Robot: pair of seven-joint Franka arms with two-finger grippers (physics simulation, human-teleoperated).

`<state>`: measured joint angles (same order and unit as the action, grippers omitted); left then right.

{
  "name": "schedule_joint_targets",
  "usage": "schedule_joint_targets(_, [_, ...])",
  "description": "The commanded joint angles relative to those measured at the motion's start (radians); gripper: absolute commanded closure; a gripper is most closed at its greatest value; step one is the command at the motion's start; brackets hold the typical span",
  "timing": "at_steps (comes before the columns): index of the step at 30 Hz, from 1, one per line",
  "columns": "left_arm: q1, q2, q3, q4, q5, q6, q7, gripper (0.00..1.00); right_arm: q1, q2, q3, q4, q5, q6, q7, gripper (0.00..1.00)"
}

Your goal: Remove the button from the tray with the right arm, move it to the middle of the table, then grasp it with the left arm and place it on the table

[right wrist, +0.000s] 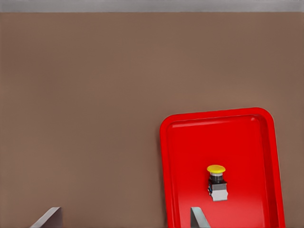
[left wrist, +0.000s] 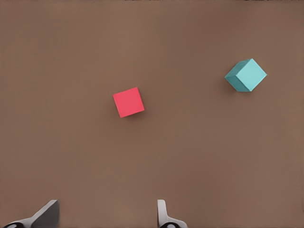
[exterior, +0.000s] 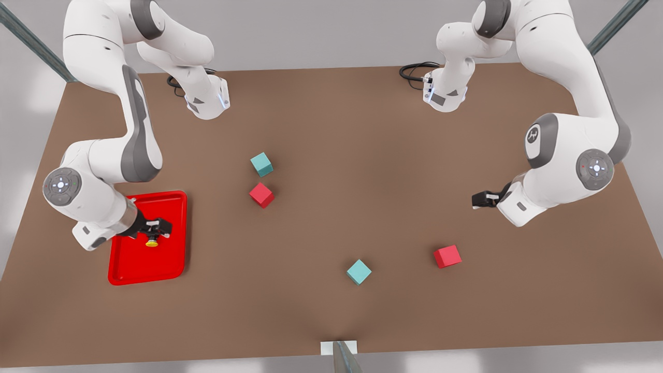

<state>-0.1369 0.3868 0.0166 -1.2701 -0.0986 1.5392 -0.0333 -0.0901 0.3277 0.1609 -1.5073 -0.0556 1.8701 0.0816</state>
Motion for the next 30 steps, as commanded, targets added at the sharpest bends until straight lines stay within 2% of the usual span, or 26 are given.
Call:
schedule_joint_targets(1, [-0.003,-0.002,0.000,0.001,0.007,0.019,-0.024,0.00,0.001,-0.001,0.000,-0.001,0.000,0.026,0.046,0.00])
schedule_joint_targets(5, [-0.021,0.000,-0.003,-0.002,0.005,0.022,-0.042,0.00,-0.022,0.059,0.006,0.021,0.013,-0.039,0.040,0.00])
schedule_joint_targets(6, [-0.017,0.000,-0.006,0.001,-0.001,0.019,-0.166,0.00,-0.023,0.092,0.003,0.030,0.002,-0.037,0.041,0.00])
schedule_joint_targets(8, [-0.056,0.014,-0.007,0.000,0.011,0.033,-0.168,0.00,-0.051,0.142,0.003,0.015,-0.001,-0.034,0.041,0.00])
schedule_joint_targets(9, [-0.124,0.044,-0.006,0.003,0.022,0.035,-0.169,0.00,-0.076,0.185,0.012,0.006,-0.020,-0.020,0.041,0.00])
schedule_joint_targets(10, [-0.133,0.069,-0.009,0.005,0.030,0.036,-0.168,0.00,-0.076,0.188,0.014,-0.049,-0.023,0.023,0.043,0.00])
schedule_joint_targets(11, [-0.133,0.076,-0.009,0.005,0.033,0.041,-0.166,0.00,-0.109,0.186,0.049,-0.097,-0.023,0.046,0.050,0.00])
schedule_joint_targets(12, [-0.132,0.084,-0.007,0.005,0.033,0.073,-0.166,0.00,-0.194,0.183,0.126,-0.168,-0.027,0.141,0.038,0.00])
schedule_joint_targets(13, [-0.133,0.084,-0.009,0.003,0.033,0.073,-0.165,0.00,-0.267,0.175,0.195,-0.246,-0.127,0.208,0.012,0.00])
schedule_joint_targets(14, [-0.139,0.096,-0.007,0.003,0.039,0.075,-0.166,0.00,-0.312,0.186,0.223,-0.258,-0.148,0.216,-0.029,0.00])
schedule_joint_targets(17, [-0.139,0.113,-0.007,0.003,0.040,0.073,-0.168,0.00,-0.385,0.188,0.224,-0.300,-0.194,0.227,-0.230,0.00])
schedule_joint_targets(19, [-0.142,0.112,-0.007,0.003,0.040,0.071,-0.175,0.00,-0.461,0.218,0.224,-0.292,-0.240,0.304,-0.385,0.00])
schedule_joint_targets(23, [-0.141,0.115,-0.007,0.003,0.042,0.073,-0.171,0.00,-0.415,0.235,0.236,-0.169,-0.245,0.207,-0.387,0.00])
schedule_joint_targets(25, [-0.142,0.118,-0.007,0.003,0.042,0.075,-0.171,0.00,-0.421,0.312,0.252,-0.156,-0.242,0.310,-0.379,0.00])
schedule_joint_targets(27, [-0.142,0.123,-0.007,0.003,0.042,0.075,-0.171,0.00,-0.490,0.307,0.339,-0.202,-0.247,0.299,-0.372,0.00])
schedule_joint_targets(30, [-0.142,0.123,-0.007,0.001,0.042,0.073,-0.171,0.00,-0.566,0.300,0.390,-0.260,-0.308,0.225,-0.321,0.00])
